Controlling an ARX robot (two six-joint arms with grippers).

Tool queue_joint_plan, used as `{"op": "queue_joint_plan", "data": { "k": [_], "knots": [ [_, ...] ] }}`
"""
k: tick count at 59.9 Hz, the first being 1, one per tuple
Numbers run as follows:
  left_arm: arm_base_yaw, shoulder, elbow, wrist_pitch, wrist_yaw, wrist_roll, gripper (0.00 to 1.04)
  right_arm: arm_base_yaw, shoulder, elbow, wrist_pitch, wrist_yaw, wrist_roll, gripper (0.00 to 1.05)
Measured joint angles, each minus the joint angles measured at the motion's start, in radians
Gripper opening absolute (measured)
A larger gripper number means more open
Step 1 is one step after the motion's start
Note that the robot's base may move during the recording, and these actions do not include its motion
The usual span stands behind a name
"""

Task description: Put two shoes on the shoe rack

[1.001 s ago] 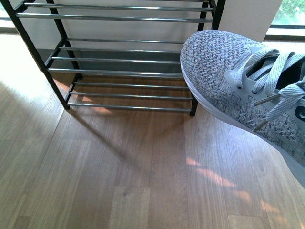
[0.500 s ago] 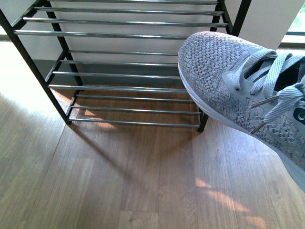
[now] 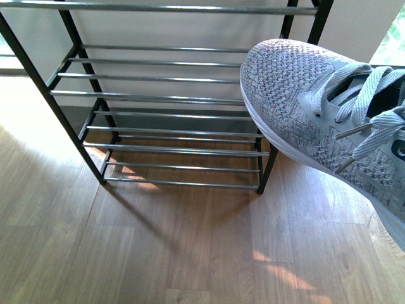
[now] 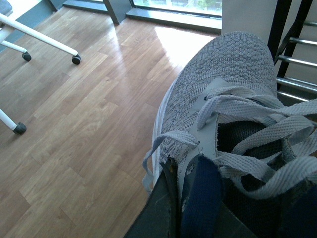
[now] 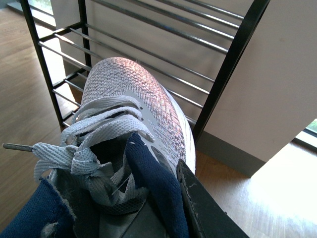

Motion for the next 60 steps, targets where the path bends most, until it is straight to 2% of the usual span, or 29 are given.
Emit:
{"op": "queue_joint_plan", "data": {
  "k": [17,22,24,36,44,53,60],
  "knots": [
    [0.0,0.0,0.0,0.0,0.002,0.0,0.02,0.0,-0.001,0.0,0.0,0.0,0.0,0.01],
    [0.0,0.0,0.0,0.0,0.001,0.0,0.02,-0.014,0.023,-0.019,0.112,-0.104,0.045,0.01],
    [0.0,0.0,0.0,0.0,0.002,0.0,0.02,-0.009,0.037,-0.013,0.138,-0.112,0.079,0.01],
    [0.0,0.0,0.0,0.0,0.003,0.0,0.02,0.11,0.262,0.201,0.089,0.023,0.264,0.01],
    [0.0,0.0,0.0,0.0,0.004,0.0,0.02,0.181,0.535,0.48,0.027,0.146,0.335,0.01],
    [0.0,0.0,0.0,0.0,0.003,0.0,0.02,0.175,0.799,0.796,-0.072,0.234,0.399,0.01],
    [0.0,0.0,0.0,0.0,0.003,0.0,0.02,0.107,0.996,1.007,-0.137,0.282,0.47,0.01]
  ]
}}
